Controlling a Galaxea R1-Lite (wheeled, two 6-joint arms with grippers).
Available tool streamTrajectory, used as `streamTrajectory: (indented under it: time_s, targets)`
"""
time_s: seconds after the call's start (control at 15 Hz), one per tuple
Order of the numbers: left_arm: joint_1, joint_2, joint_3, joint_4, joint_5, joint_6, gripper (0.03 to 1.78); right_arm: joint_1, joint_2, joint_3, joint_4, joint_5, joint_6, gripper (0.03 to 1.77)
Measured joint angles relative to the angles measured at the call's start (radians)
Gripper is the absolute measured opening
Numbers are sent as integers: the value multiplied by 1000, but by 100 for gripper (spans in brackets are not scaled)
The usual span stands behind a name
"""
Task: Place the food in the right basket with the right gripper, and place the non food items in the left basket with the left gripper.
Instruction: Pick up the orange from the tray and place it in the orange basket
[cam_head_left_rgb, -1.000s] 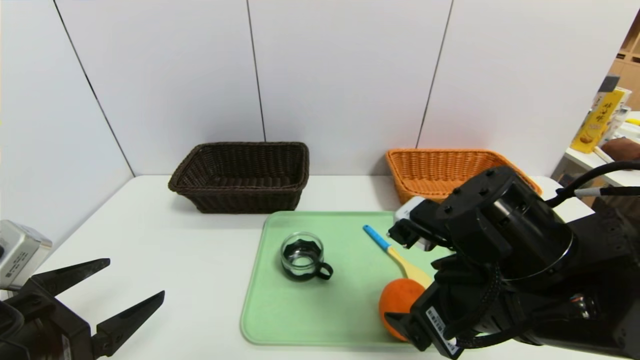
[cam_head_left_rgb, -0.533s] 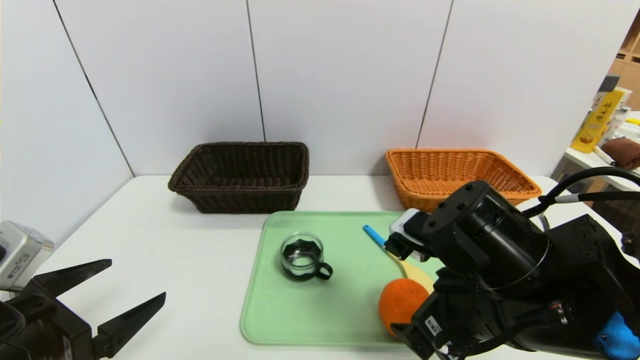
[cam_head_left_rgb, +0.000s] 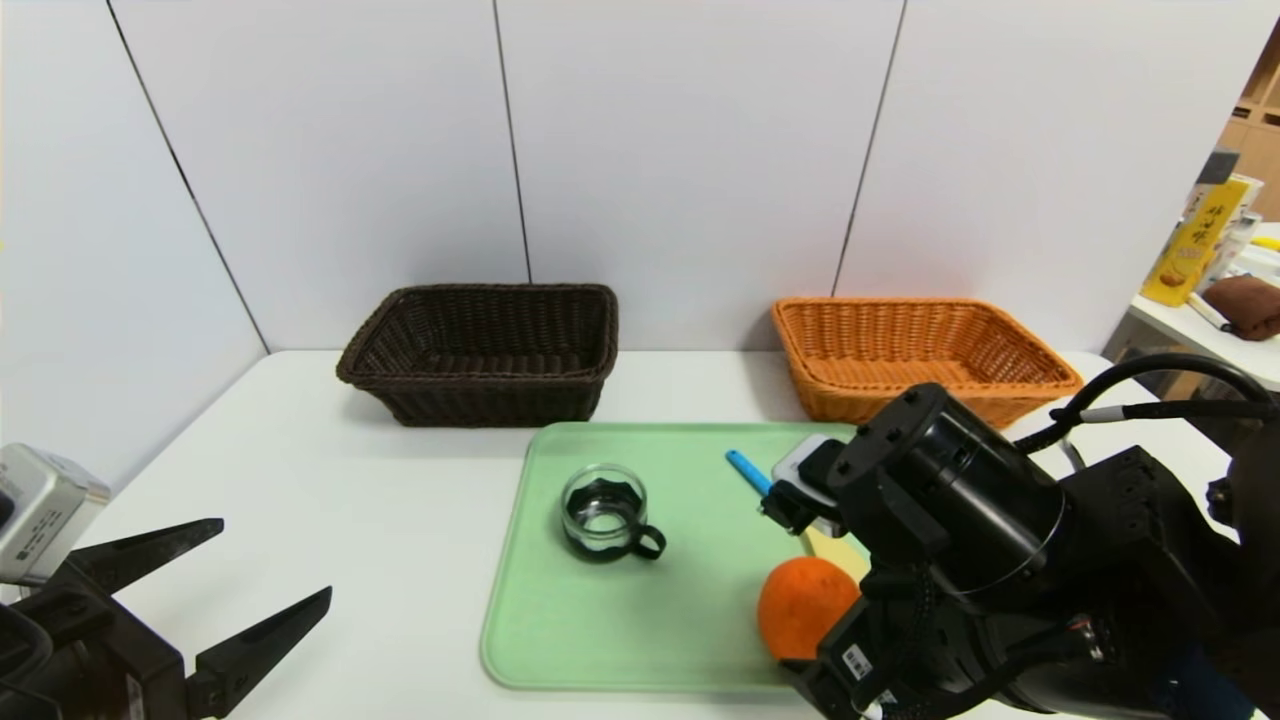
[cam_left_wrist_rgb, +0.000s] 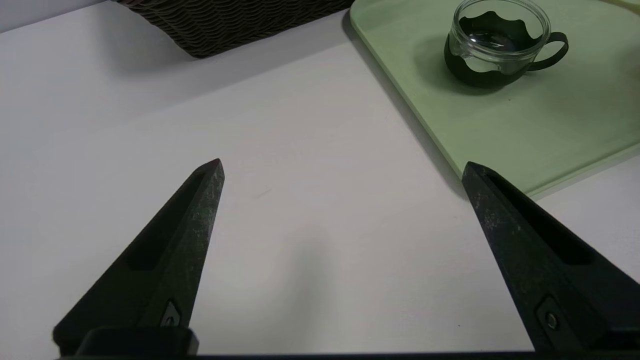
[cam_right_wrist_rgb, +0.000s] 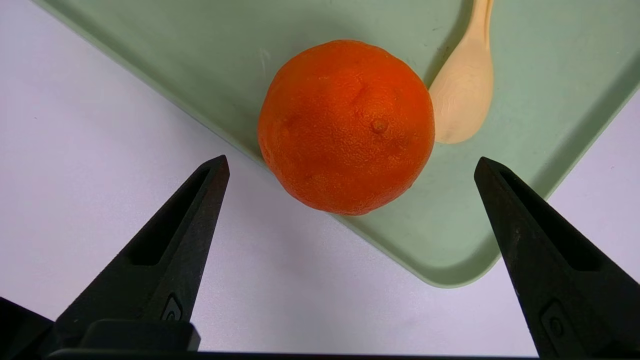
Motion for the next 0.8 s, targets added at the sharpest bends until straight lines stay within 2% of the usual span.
streamTrajectory:
  time_s: [0.8]
  targets:
    - [0, -1, 0, 2, 0, 1, 169, 16, 51, 8, -8, 7, 20, 170]
